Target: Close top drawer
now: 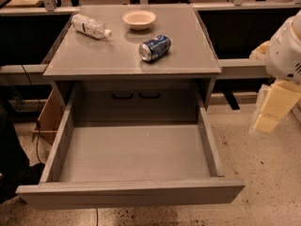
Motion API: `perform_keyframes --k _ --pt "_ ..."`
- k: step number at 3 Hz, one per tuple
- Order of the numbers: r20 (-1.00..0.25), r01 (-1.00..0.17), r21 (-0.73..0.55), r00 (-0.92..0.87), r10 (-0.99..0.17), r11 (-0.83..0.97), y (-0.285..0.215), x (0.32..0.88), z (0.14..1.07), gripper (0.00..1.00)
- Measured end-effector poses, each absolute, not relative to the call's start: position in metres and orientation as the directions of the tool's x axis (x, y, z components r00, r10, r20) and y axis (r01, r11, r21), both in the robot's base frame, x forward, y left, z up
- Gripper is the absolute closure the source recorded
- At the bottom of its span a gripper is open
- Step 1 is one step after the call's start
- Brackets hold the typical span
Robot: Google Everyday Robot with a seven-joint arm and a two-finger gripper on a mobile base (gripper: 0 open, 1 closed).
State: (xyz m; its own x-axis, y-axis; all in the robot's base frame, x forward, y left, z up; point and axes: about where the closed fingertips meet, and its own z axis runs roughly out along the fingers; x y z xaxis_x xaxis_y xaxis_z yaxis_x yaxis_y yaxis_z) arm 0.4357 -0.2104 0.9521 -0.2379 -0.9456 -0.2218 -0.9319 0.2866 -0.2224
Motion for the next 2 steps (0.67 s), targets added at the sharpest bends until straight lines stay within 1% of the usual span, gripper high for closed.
perform_keyframes --k 1,2 --pt "-0.238 -0.933 -0.185 -0.262 -0.935 0.309 -0.203 0.430 0.916 0.00" --pt "-0.246 -0.933 -0.145 -0.289 -0.925 0.330 -0.200 0.418 0.880 0.19"
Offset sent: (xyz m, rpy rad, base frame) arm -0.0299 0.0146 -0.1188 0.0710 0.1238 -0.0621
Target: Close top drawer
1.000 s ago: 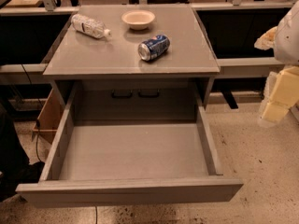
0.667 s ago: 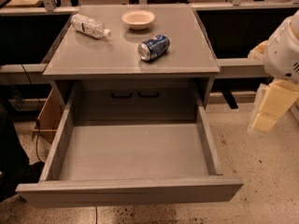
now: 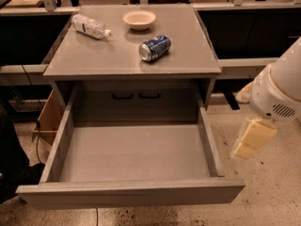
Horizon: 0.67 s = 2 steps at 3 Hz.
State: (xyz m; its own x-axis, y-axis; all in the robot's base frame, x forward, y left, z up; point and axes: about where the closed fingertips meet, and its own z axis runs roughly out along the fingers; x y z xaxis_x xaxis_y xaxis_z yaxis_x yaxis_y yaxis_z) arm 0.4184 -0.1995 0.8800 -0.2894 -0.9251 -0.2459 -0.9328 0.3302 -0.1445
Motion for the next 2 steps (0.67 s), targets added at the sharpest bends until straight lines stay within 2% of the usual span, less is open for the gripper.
perform_keyframes --k 1,2 --pt "-0.253 -0.932 -0.088 -0.320 -0.913 0.351 -0.195 0.392 0.840 0.50" --pt "-0.252 -0.927 -0.053 -0.348 -0.903 0.371 -0.196 0.370 0.819 0.73"
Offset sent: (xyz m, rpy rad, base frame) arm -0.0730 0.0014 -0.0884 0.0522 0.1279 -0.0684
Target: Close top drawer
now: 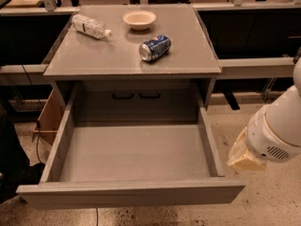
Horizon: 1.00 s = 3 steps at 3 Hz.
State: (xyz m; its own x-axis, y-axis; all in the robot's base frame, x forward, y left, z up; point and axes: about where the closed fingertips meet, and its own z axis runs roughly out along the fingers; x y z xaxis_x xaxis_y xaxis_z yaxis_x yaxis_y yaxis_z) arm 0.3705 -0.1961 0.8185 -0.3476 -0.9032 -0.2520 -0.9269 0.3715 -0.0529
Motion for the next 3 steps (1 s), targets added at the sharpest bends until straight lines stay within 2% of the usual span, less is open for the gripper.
perform_keyframes --k 1,3 --pt "-0.249 -0.927 -0.049 -0.349 -0.903 0.372 -0.196 0.369 0.816 0.96" --pt "-0.308 -0.920 -0.031 -0.364 -0.879 0.391 -0.183 0.360 0.803 1.00"
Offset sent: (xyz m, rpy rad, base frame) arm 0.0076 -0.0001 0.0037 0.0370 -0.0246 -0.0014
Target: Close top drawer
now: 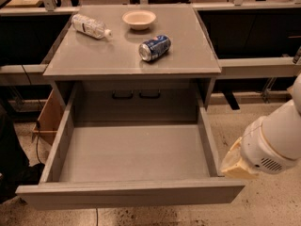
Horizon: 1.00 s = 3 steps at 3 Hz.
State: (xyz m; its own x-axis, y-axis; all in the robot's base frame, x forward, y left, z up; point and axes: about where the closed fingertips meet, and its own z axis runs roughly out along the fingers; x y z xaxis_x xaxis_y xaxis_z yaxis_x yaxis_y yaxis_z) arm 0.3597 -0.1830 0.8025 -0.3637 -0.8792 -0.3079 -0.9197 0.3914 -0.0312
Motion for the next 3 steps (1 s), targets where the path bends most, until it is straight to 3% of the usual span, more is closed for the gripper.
perform_keyframes --k 3 --pt "-0.370 -0.902 -0.076 -0.371 -0.851 0.426 -0.144 0.333 0.722 1.00"
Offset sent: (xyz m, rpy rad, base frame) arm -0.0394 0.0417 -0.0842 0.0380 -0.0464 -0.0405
